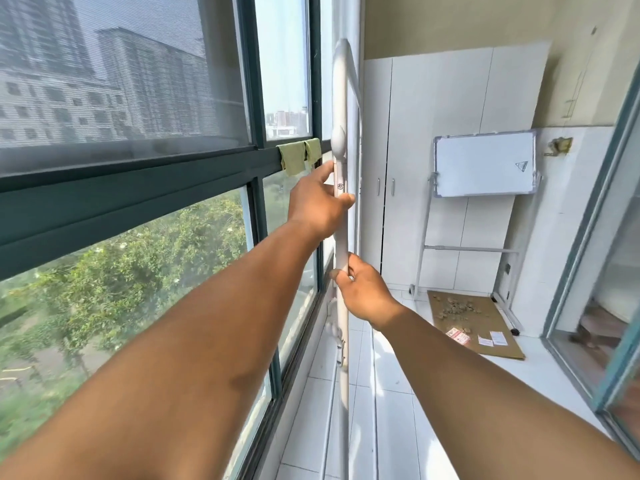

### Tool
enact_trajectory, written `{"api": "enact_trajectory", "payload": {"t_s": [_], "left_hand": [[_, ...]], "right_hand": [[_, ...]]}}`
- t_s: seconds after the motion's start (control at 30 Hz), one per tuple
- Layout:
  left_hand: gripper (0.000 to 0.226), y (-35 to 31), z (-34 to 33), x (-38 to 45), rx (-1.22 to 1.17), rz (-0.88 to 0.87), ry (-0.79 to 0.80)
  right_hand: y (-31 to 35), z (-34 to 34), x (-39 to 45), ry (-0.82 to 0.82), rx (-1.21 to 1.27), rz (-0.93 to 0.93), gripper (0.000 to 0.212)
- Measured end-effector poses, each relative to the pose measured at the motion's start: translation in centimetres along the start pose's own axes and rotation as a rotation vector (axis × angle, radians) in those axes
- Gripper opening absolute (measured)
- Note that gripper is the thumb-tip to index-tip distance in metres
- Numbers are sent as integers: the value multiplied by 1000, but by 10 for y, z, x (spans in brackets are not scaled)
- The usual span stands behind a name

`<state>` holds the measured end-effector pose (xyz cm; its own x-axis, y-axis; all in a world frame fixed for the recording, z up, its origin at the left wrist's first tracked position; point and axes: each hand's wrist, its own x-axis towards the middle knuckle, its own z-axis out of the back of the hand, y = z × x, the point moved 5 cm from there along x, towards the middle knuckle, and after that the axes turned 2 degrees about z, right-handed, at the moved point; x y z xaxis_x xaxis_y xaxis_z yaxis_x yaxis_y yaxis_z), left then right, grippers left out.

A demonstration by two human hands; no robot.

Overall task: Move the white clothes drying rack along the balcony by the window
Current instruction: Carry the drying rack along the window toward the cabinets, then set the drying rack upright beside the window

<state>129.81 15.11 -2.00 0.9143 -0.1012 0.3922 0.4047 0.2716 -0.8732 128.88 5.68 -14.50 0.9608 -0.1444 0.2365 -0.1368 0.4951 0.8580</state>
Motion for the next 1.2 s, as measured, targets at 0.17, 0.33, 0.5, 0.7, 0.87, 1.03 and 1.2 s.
{"api": "enact_trajectory", "payload": {"t_s": [0.17,0.33,0.5,0.7,0.87,1.03,1.2], "left_hand": [[72,8,-31,40,-14,23,-2],[74,16,-61,83,-18,49,-8],[73,25,-93,124,0,38,-24],[68,32,-129,164,10,38,-27],[69,37,-159,193,27,32,-47],[69,42,-179,217,32,44,-56],[69,49,-190,239,55,39,-82]], "right_hand": [[-20,16,45,19,-8,7,14],[-41,33,91,35,24,16,20],[-62,49,135,70,20,12,37],[-85,73,176,90,61,23,39],[-103,93,207,71,67,53,35],[-123,101,239,56,64,54,31],[-132,104,264,51,25,77,25]]}}
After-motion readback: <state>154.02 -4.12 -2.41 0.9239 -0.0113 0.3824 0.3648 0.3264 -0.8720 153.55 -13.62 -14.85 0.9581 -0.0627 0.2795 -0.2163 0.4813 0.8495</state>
